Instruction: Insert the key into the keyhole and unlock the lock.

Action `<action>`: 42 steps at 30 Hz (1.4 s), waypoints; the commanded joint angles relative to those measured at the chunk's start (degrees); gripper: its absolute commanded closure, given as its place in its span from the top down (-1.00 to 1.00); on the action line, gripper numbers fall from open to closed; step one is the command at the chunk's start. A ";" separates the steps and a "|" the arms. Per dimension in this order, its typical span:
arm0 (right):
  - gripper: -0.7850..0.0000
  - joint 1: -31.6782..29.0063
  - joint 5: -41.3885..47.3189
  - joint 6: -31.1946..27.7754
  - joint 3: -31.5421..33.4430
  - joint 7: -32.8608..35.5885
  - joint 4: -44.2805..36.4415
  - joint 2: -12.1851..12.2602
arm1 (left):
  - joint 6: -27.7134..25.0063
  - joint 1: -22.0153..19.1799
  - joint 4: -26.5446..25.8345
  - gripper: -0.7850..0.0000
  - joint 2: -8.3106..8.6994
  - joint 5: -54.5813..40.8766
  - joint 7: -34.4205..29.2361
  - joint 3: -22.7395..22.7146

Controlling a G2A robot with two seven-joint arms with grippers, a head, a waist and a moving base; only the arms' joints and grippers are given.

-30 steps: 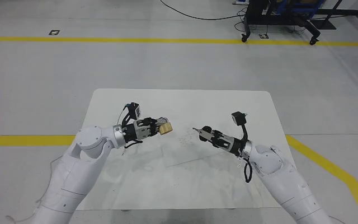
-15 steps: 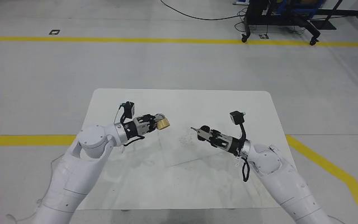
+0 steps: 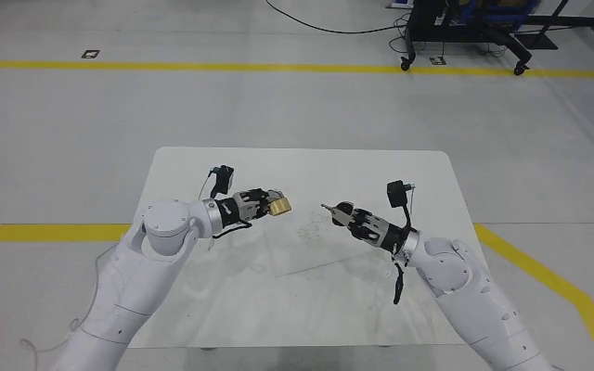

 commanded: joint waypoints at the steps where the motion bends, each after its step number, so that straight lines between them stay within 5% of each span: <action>1: -1.00 0.00 -0.01 0.00 0.00 0.00 0.00 0.00 | 0.03 0.17 0.05 -1.00 -0.02 -0.20 0.16 0.03; 6: -1.00 0.51 -11.49 -0.16 -0.51 -3.44 -4.55 -0.22 | 7.84 0.71 2.81 -1.00 -0.47 -8.39 0.53 -0.64; 10: -1.00 -1.28 -31.50 1.48 0.60 -6.86 -13.64 0.12 | 14.26 -0.47 4.25 -1.00 -0.76 -11.16 1.65 -0.32; 16: -1.00 -6.61 -65.73 11.44 -1.32 -8.27 -26.52 0.60 | 18.66 -1.93 5.96 -1.00 -1.02 -11.47 2.45 1.02; 21: -1.00 -7.91 -84.38 21.05 -6.73 -4.30 -30.23 0.13 | 19.00 -2.46 6.57 -1.00 -1.35 -12.32 3.62 1.76; 31: -1.00 -2.71 -96.81 22.26 -16.90 4.26 -29.01 -1.95 | 20.08 -4.12 9.27 -1.00 -1.88 -15.81 1.98 2.53; 42: -1.00 -2.59 -100.77 21.91 -17.74 5.97 -28.36 -2.00 | 18.62 -5.19 10.63 -1.00 -2.18 -16.05 1.35 3.55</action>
